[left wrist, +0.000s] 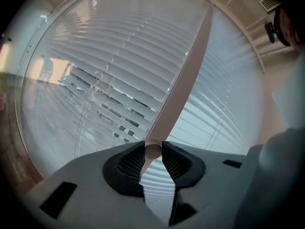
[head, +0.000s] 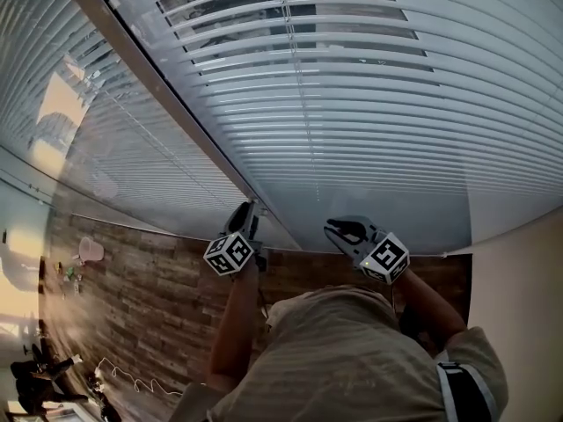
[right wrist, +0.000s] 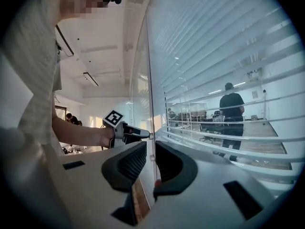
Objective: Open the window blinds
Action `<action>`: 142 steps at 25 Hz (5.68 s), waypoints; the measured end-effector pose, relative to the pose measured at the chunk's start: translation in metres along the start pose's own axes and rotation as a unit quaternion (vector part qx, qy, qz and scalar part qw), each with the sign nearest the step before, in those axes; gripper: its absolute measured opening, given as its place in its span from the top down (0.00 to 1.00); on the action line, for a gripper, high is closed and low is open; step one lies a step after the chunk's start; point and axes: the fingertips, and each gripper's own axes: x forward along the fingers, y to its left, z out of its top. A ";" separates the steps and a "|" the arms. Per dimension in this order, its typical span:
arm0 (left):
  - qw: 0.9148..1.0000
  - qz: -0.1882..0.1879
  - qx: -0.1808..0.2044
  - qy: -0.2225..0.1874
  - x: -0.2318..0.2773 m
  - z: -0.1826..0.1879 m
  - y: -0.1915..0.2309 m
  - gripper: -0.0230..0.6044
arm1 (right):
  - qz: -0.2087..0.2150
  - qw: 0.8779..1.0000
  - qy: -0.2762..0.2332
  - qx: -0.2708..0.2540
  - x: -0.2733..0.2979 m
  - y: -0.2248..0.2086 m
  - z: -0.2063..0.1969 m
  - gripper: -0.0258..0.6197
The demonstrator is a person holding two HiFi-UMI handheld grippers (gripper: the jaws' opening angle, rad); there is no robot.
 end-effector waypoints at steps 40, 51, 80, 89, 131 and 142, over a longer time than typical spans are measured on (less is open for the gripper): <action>0.856 -0.099 -0.504 -0.058 0.002 -0.010 0.015 0.78 | -0.001 1.000 0.012 0.013 -0.006 0.007 -0.018 0.86; 0.969 -0.066 -0.235 -0.033 -0.002 -0.007 0.006 0.66 | 0.006 1.000 0.012 0.013 -0.002 0.014 -0.023 0.86; 0.990 0.037 0.133 0.017 0.011 -0.017 0.008 0.76 | -0.002 1.000 0.009 0.003 0.004 -0.010 -0.034 0.86; 0.998 -0.022 -0.061 0.000 0.012 -0.036 0.024 0.76 | 0.001 1.000 0.013 0.009 0.008 -0.006 -0.054 0.86; 0.843 -0.161 -0.511 -0.039 0.016 -0.055 0.041 0.76 | 0.012 1.000 0.005 -0.005 0.026 -0.016 -0.054 0.86; 0.999 0.033 -0.031 0.023 -0.051 -0.068 0.067 0.76 | 0.000 0.999 -0.028 0.036 0.014 -0.007 -0.041 0.86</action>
